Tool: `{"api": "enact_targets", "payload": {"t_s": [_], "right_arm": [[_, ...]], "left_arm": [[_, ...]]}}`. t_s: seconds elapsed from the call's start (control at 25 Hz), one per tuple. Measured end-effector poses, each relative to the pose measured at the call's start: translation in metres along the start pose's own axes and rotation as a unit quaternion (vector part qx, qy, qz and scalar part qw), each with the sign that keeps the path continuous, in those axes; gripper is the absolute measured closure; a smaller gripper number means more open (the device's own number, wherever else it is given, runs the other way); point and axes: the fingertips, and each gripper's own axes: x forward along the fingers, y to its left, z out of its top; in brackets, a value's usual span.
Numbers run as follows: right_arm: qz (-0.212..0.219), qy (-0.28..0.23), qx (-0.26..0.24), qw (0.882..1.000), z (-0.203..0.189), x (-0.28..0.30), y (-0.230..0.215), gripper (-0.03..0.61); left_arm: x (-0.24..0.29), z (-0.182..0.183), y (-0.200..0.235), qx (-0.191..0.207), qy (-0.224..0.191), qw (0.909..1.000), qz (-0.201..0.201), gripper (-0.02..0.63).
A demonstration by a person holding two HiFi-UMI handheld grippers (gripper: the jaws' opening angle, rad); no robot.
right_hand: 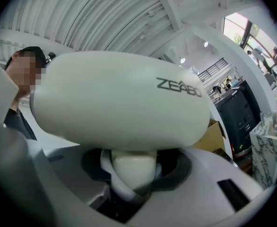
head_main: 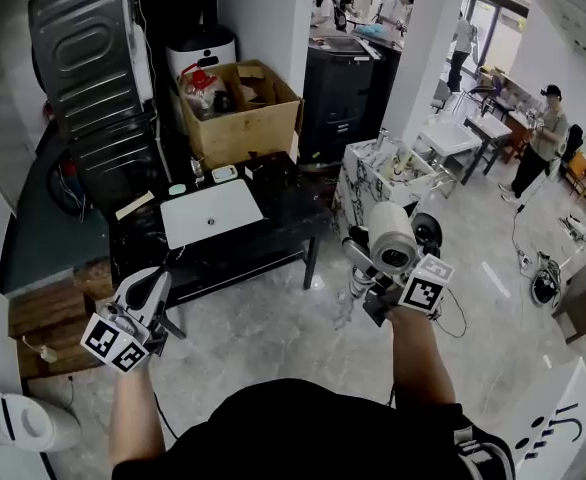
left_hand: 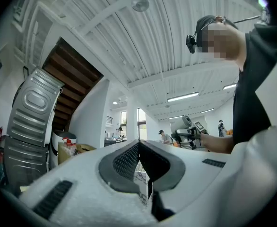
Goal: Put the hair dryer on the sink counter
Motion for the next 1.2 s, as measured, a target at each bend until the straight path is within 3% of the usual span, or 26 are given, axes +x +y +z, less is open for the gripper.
{"api": "enact_targets", "payload": {"t_s": [0.56,0.88,1.2], "right_arm": [[0.015,-0.016,0.024,0.999,0.006,-0.014,-0.017,0.411],[0.001,-0.011,0.024,1.0,-0.001,-0.037,-0.02,0.411],[-0.018,-0.007,0.022,1.0,-0.009,-0.042,-0.028,0.411]], "left_arm": [[0.023,-0.008,-0.01,-0.003,0.008,1.0,-0.003,0.598],[0.029,-0.02,-0.03,-0.006,0.022,0.9996,-0.016,0.598],[0.036,-0.029,-0.022,-0.015,0.023,0.9993,-0.026,0.598]]}}
